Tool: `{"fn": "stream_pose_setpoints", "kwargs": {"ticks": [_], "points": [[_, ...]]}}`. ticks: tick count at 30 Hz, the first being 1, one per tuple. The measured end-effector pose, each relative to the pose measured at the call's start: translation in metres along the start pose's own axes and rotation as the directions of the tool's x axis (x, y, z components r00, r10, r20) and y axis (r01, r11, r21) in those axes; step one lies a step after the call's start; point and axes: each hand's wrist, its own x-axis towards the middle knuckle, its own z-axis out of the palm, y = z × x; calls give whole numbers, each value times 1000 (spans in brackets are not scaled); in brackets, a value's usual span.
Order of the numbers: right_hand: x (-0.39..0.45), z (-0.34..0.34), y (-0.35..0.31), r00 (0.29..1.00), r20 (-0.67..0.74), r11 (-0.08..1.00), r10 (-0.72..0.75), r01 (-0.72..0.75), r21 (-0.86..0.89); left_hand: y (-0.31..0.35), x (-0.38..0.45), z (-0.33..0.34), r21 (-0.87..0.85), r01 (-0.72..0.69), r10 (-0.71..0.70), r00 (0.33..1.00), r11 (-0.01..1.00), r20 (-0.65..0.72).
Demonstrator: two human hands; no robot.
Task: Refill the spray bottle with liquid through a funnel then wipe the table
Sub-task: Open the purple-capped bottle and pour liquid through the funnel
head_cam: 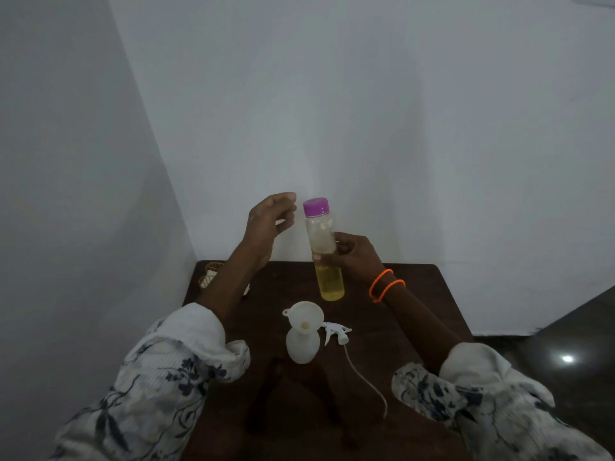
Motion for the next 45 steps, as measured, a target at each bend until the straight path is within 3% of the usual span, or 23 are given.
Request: {"fn": "stream_pose_setpoints", "kwargs": {"ticks": [5,11,17,23,29,35,41,45], "points": [[-1,0,-2,1000,-2,1000,-2,2,2,0,0,0,110,-31,11,984,993,179],[-6,4,-4,1000,15,1000,-9,10,-23,4,-1,9,226,-55,33,995,973,97],[-13,9,-6,1000,28,999,5,-5,31,4,-4,-2,1,11,-11,955,1000,297],[-22,13,-2,999,54,1000,1,-1,5,1,-8,-11,119,-24,-6,970,993,244],[-27,17,-4,999,38,1000,-16,17,-10,0,-7,-16,-25,56,-41,918,998,394],[-29,17,-3,999,16,998,-29,30,-48,1,-8,-11,112,17,-52,945,994,323],[-29,15,0,999,4,998,-37,37,-49,-2,-6,-12,52,52,-69,900,997,431],[-30,18,0,999,11,996,-42,43,-78,-1,-6,-9,171,-6,-57,933,985,356]]}}
